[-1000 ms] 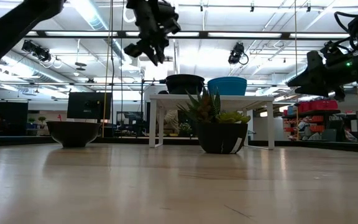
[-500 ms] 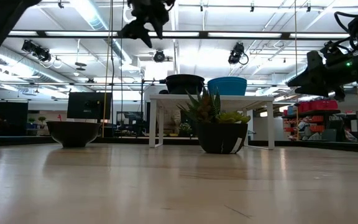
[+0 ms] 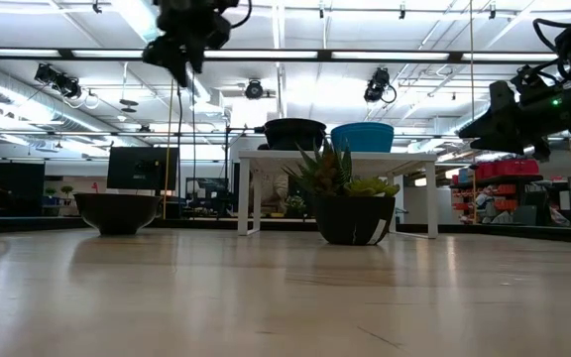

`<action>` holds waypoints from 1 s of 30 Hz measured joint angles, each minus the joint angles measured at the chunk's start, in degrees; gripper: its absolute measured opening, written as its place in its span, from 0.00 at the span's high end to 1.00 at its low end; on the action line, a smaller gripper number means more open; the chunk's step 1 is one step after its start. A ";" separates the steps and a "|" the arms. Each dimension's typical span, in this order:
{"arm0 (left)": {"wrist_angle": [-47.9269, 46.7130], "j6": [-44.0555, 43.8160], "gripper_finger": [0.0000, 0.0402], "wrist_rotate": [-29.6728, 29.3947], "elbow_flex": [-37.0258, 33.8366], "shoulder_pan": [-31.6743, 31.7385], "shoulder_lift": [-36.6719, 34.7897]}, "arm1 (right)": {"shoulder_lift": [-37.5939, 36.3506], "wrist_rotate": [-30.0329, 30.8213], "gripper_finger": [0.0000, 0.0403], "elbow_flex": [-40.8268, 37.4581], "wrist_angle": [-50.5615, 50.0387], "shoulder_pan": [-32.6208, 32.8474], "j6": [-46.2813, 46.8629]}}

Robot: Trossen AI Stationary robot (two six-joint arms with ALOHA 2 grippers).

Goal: Pick & Place Mini bowls
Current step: Stack the white patterned bowl on the white patterned bowl on the shelf

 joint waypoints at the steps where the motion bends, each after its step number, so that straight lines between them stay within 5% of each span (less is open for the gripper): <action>1: 0.15 -0.01 0.49 -0.55 -1.68 -0.06 -1.05 | 0.01 0.00 0.48 0.00 -0.01 0.00 0.00; 11: 1.38 -0.05 0.49 -1.54 -15.01 0.06 -11.83 | 0.00 0.00 0.48 0.00 -0.01 0.00 0.00; 30: 4.79 -0.03 0.49 -6.37 -15.87 -0.85 -10.30 | 0.00 -0.01 0.48 0.00 0.01 0.00 0.00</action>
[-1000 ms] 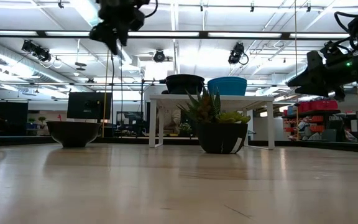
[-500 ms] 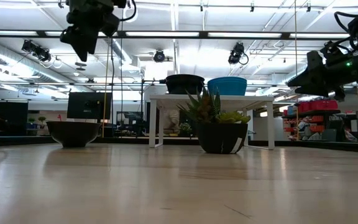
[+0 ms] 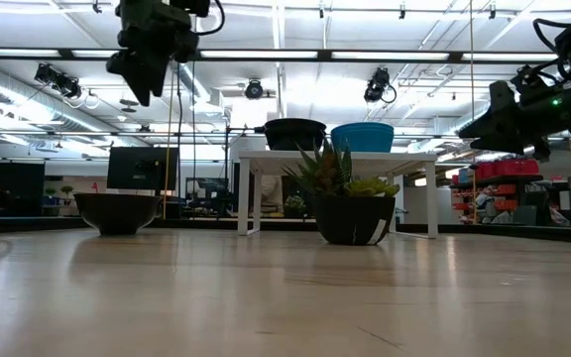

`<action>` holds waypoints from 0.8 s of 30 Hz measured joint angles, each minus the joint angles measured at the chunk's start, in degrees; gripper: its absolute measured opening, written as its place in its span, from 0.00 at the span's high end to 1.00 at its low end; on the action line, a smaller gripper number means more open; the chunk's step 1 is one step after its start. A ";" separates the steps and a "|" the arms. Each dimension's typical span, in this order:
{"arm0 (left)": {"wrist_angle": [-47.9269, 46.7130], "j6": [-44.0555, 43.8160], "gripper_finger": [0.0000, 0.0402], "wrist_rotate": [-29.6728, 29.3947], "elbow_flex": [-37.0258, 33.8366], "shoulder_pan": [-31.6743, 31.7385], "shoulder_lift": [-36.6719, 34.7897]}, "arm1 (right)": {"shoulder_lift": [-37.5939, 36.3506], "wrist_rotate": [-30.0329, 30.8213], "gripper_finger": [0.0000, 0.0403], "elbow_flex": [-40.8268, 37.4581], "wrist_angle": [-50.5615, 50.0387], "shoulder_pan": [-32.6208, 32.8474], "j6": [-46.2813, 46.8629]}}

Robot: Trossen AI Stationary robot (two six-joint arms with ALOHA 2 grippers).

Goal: Pick & Place Mini bowls
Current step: Stack the white patterned bowl on the white patterned bowl on the shelf

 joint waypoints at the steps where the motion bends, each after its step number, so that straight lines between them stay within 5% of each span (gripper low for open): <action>1: 0.76 0.00 0.49 0.00 0.00 -0.17 0.44 | 0.01 0.01 0.48 0.00 -0.02 0.00 0.00; 24: 15.89 -7.65 0.49 -0.17 -22.06 -5.01 1.94 | 0.01 0.01 0.48 0.00 -0.02 0.00 0.00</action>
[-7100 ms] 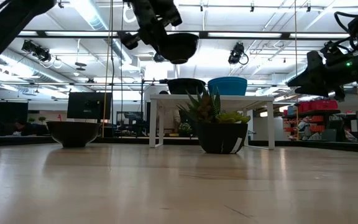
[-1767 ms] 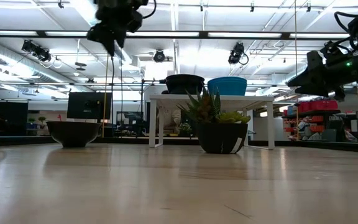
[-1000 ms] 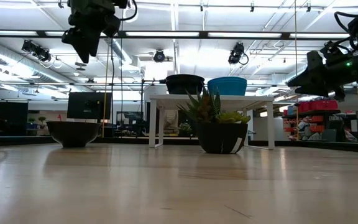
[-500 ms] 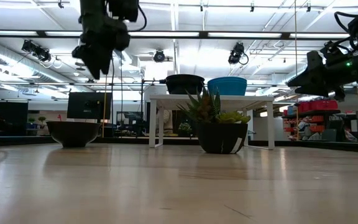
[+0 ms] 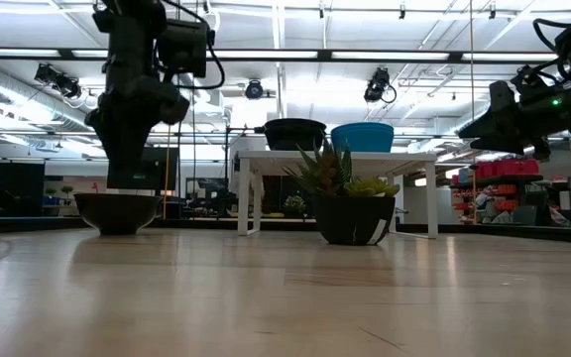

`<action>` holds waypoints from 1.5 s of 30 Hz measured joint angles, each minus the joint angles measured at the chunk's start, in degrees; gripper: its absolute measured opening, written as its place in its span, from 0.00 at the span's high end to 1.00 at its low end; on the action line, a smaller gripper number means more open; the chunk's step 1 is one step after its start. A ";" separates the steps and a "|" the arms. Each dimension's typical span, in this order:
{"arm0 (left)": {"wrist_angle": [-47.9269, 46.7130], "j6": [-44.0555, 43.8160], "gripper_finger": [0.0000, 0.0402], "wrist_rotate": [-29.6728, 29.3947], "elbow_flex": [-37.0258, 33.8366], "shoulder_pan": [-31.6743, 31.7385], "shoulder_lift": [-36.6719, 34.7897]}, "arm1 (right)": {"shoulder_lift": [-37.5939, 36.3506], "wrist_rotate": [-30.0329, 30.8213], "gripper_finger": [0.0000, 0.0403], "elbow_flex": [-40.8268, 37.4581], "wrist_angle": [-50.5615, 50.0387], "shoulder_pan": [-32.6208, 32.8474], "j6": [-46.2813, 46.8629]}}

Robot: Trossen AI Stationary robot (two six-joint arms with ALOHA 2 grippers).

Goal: Pick & Place Mini bowls
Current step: Stack the white patterned bowl on the white patterned bowl on the shelf

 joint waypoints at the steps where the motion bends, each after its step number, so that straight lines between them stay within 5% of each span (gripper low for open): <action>1: 0.87 0.01 0.49 -0.01 -0.70 -0.24 0.00 | 0.00 0.00 0.48 0.00 0.02 0.00 0.00; 13: 12.51 2.61 0.49 -0.46 -9.03 -0.60 0.00 | 0.00 0.00 0.48 0.00 0.00 0.00 0.00; 23: 12.83 7.67 0.50 -2.98 -11.65 -0.55 0.00 | 0.00 0.00 0.48 0.00 0.00 0.00 0.00; 39: 11.89 11.51 0.90 -4.02 -11.46 -0.51 -0.20 | -0.01 -0.01 0.48 0.00 0.01 0.00 0.00; 45: 7.22 11.18 0.96 -6.48 -8.24 -0.43 -0.09 | 0.00 0.00 0.48 0.00 0.02 0.00 0.00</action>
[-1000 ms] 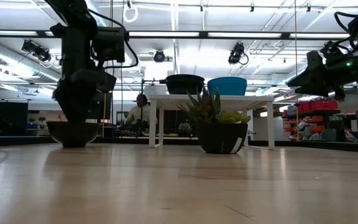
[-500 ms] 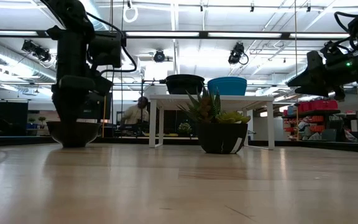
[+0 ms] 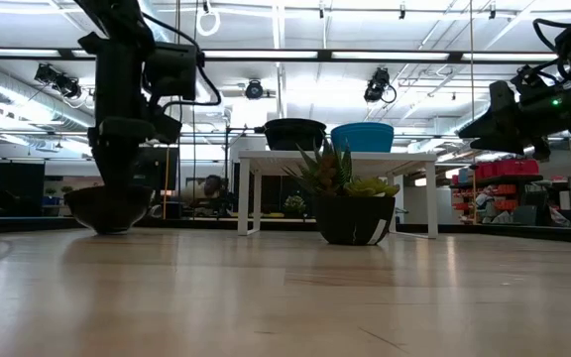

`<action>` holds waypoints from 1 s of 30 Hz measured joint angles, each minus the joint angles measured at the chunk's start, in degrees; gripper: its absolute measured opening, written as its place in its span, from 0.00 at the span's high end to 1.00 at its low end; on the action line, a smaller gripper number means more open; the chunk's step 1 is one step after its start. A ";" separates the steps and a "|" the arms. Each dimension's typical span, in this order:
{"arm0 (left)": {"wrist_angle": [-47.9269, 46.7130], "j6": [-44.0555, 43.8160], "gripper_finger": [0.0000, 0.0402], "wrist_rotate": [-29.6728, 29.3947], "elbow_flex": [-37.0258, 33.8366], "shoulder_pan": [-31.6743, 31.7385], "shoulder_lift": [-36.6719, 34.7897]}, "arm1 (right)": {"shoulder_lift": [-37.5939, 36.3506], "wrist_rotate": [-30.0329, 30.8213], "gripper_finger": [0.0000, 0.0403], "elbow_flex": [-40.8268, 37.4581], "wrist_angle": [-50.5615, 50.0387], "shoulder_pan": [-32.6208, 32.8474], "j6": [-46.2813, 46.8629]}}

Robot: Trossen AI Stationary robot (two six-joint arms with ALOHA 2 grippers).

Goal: Pick & Place Mini bowls
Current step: Stack the white patterned bowl on the white patterned bowl on the shelf

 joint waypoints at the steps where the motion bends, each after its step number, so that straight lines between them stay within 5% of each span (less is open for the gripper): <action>1: -1.47 -0.03 0.96 0.01 1.00 0.08 0.01 | 0.00 0.00 0.48 0.00 0.00 0.00 0.00; 13: -18.59 5.25 0.97 6.93 16.77 0.40 0.13 | -0.01 0.00 0.48 0.00 0.00 0.00 0.00; 30: -37.16 9.18 0.97 1.10 33.12 0.40 0.06 | 0.00 0.00 0.48 -0.01 -0.02 0.00 0.00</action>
